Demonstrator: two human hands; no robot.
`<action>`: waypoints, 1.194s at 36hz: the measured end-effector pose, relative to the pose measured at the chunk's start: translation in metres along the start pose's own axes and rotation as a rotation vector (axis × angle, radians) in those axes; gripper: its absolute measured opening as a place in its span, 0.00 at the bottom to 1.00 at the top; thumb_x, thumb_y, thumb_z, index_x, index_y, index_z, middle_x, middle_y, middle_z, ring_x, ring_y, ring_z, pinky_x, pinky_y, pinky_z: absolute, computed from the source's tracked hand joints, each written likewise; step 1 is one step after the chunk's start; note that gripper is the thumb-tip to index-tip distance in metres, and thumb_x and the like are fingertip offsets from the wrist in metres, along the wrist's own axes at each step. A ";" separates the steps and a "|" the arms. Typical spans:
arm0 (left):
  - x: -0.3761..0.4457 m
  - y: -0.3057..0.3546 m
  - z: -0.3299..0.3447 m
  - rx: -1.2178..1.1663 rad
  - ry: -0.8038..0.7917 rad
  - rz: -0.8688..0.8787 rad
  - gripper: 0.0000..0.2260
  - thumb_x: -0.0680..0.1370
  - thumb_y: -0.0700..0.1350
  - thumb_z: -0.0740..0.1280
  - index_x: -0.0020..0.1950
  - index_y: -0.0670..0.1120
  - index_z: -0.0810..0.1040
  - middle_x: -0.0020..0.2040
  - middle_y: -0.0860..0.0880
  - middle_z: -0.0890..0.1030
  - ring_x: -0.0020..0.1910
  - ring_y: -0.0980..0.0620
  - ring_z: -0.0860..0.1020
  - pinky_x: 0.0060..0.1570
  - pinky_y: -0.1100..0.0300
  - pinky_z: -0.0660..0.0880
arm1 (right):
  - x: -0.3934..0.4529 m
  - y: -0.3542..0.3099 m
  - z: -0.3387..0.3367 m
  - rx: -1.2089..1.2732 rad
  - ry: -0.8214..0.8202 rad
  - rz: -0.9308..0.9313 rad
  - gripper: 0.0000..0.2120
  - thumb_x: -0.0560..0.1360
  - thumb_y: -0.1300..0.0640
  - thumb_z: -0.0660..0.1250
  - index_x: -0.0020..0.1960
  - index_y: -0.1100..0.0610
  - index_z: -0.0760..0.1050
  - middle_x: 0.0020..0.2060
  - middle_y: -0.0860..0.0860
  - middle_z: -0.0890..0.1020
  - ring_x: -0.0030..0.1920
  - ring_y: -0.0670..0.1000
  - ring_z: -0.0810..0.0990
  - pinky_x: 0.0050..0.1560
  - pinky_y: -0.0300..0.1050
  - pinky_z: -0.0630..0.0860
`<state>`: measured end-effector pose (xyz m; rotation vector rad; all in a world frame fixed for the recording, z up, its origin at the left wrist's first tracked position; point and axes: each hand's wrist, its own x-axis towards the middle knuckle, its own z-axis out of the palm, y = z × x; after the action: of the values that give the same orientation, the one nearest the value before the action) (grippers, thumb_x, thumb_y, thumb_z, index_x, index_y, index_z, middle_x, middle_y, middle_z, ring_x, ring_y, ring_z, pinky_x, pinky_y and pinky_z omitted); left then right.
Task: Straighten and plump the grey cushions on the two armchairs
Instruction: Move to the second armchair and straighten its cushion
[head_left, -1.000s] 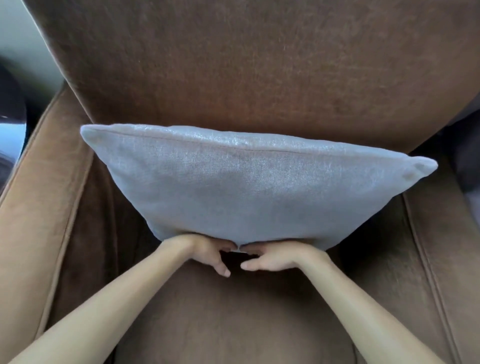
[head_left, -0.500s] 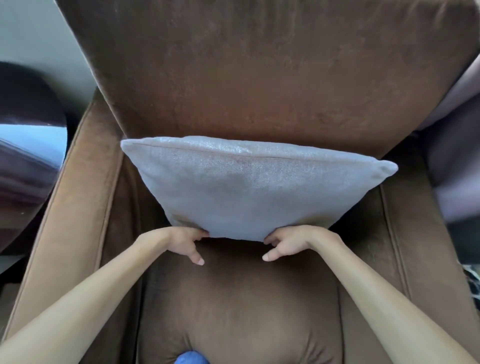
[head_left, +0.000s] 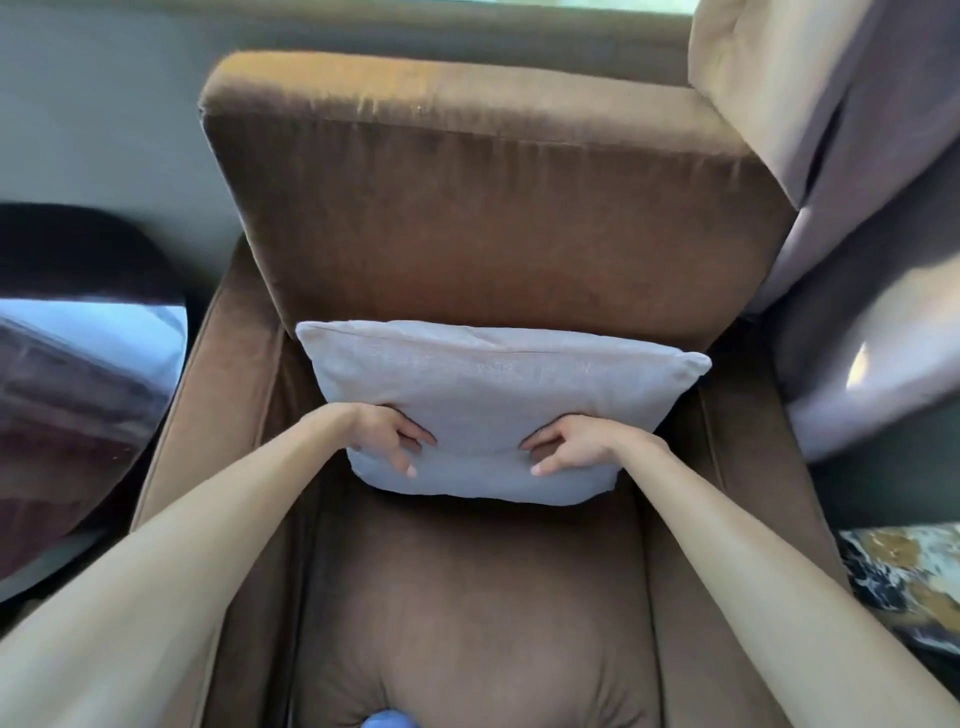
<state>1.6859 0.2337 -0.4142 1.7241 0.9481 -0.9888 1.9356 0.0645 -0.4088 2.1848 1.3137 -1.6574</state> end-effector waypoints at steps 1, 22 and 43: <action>-0.004 -0.005 0.000 -0.029 0.017 0.004 0.28 0.77 0.46 0.73 0.75 0.59 0.70 0.74 0.56 0.73 0.78 0.51 0.63 0.79 0.44 0.57 | -0.004 0.005 -0.001 0.003 0.006 0.005 0.25 0.74 0.49 0.74 0.70 0.44 0.76 0.65 0.41 0.79 0.69 0.45 0.74 0.74 0.43 0.63; -0.052 0.029 -0.027 0.455 0.916 0.334 0.49 0.64 0.66 0.77 0.81 0.58 0.59 0.78 0.53 0.65 0.77 0.51 0.62 0.74 0.47 0.60 | -0.044 -0.033 -0.023 -0.378 0.795 -0.200 0.45 0.66 0.38 0.77 0.77 0.49 0.63 0.74 0.46 0.67 0.74 0.51 0.64 0.73 0.54 0.61; -0.029 0.023 -0.040 0.520 0.856 0.246 0.30 0.66 0.68 0.73 0.65 0.62 0.72 0.54 0.59 0.75 0.59 0.56 0.76 0.51 0.53 0.68 | -0.017 -0.011 -0.026 -0.358 0.815 -0.119 0.30 0.66 0.33 0.73 0.63 0.44 0.73 0.55 0.40 0.79 0.63 0.47 0.73 0.71 0.55 0.60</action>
<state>1.7038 0.2597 -0.3700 2.7300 0.9923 -0.3085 1.9463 0.0760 -0.3801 2.6536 1.7447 -0.4358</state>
